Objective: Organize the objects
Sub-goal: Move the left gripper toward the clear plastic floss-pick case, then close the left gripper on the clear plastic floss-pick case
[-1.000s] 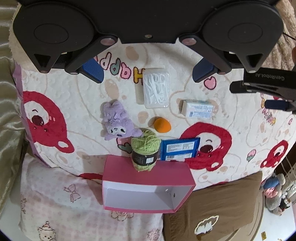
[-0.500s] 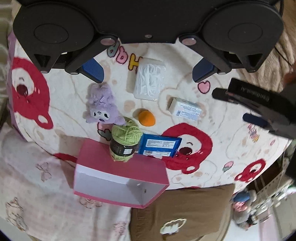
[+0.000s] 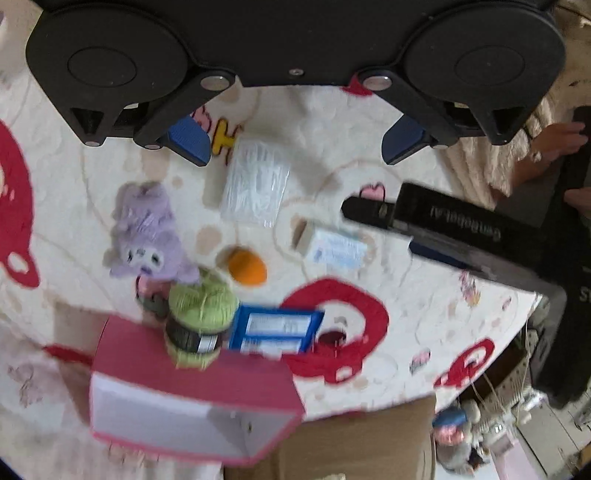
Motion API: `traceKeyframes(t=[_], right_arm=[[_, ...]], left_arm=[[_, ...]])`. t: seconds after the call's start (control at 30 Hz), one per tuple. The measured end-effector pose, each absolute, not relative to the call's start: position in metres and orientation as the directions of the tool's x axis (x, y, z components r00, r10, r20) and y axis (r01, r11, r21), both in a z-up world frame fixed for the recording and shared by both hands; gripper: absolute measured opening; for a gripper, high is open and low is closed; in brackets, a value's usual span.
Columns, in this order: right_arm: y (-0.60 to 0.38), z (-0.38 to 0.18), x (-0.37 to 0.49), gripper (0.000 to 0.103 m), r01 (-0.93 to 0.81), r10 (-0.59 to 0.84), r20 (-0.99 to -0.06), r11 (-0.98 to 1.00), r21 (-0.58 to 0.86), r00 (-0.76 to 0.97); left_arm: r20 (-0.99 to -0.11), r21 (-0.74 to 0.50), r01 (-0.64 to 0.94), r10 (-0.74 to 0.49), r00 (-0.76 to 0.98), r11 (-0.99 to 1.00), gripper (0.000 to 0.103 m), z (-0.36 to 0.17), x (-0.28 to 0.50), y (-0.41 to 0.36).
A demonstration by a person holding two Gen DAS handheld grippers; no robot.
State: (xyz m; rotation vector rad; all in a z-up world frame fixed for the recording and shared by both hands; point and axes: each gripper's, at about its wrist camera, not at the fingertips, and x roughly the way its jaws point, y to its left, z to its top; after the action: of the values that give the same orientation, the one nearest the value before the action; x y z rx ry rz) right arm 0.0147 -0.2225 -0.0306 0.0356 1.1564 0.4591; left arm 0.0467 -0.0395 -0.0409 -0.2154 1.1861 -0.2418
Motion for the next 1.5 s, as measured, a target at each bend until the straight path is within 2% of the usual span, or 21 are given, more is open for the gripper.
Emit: traceKeyframes(t=[0.1,0.13,0.17,0.2,0.43,0.57,0.8,1.03,1.13,1.23,1.4,1.5], right_arm=[[-0.222,-0.042,0.023,0.098,-0.317,0.353,-0.889,0.913,0.259,0.290],[-0.223,-0.046,0.026,0.094,-0.310,0.352,-0.889,0.914,0.261,0.291],[-0.224,-0.048,0.028,0.081,-0.290,0.348,-0.886,0.921,0.261,0.306],[-0.226,-0.052,0.029,0.078,-0.271,0.345,-0.884,0.926,0.265,0.315],[-0.216,-0.066,0.035,0.076,-0.297,0.318,-0.901,0.927,0.230,0.295],[-0.215,-0.076,0.041,0.076,-0.275,0.293,-0.918,0.936,0.219,0.267],[-0.206,-0.082,0.043,0.072,-0.272,0.254,-0.927,0.946,0.179,0.274],[-0.200,-0.094,0.053,0.073,-0.261,0.220,-0.950,0.952,0.160,0.220],[-0.202,-0.098,0.055,0.072,-0.218,0.199,-0.947,0.965,0.145,0.251],[-0.202,-0.093,0.051,0.071,-0.221,0.183,-0.938,0.968,0.120,0.293],[-0.199,-0.099,0.055,0.069,-0.234,0.172,-0.951,0.966,0.112,0.256],[-0.201,-0.106,0.060,0.070,-0.214,0.172,-0.961,0.969,0.125,0.216]], left_arm=[[-0.876,-0.332,0.062,-0.332,0.350,0.941,0.102,-0.052,0.052,-0.044],[-0.874,-0.345,0.057,-0.343,0.345,0.937,0.102,-0.055,0.053,-0.045],[-0.869,-0.363,0.052,-0.359,0.340,0.930,0.102,-0.059,0.054,-0.045],[-0.864,-0.383,0.048,-0.376,0.334,0.923,0.101,-0.062,0.054,-0.045],[-0.840,-0.429,0.051,-0.420,0.344,0.902,0.099,-0.078,0.053,-0.049],[-0.825,-0.455,0.037,-0.437,0.358,0.890,0.090,-0.086,0.051,-0.051],[-0.791,-0.522,-0.003,-0.483,0.374,0.853,0.064,-0.105,0.047,-0.041],[-0.749,-0.579,0.017,-0.540,0.384,0.815,0.060,-0.120,0.050,-0.040],[-0.732,-0.605,0.007,-0.560,0.387,0.796,0.060,-0.130,0.053,-0.037],[-0.698,-0.657,-0.009,-0.604,0.385,0.754,0.054,-0.139,0.057,-0.034],[-0.684,-0.675,0.010,-0.631,0.366,0.738,0.037,-0.149,0.059,-0.040],[-0.689,-0.666,0.010,-0.621,0.374,0.746,0.034,-0.152,0.061,-0.042]])
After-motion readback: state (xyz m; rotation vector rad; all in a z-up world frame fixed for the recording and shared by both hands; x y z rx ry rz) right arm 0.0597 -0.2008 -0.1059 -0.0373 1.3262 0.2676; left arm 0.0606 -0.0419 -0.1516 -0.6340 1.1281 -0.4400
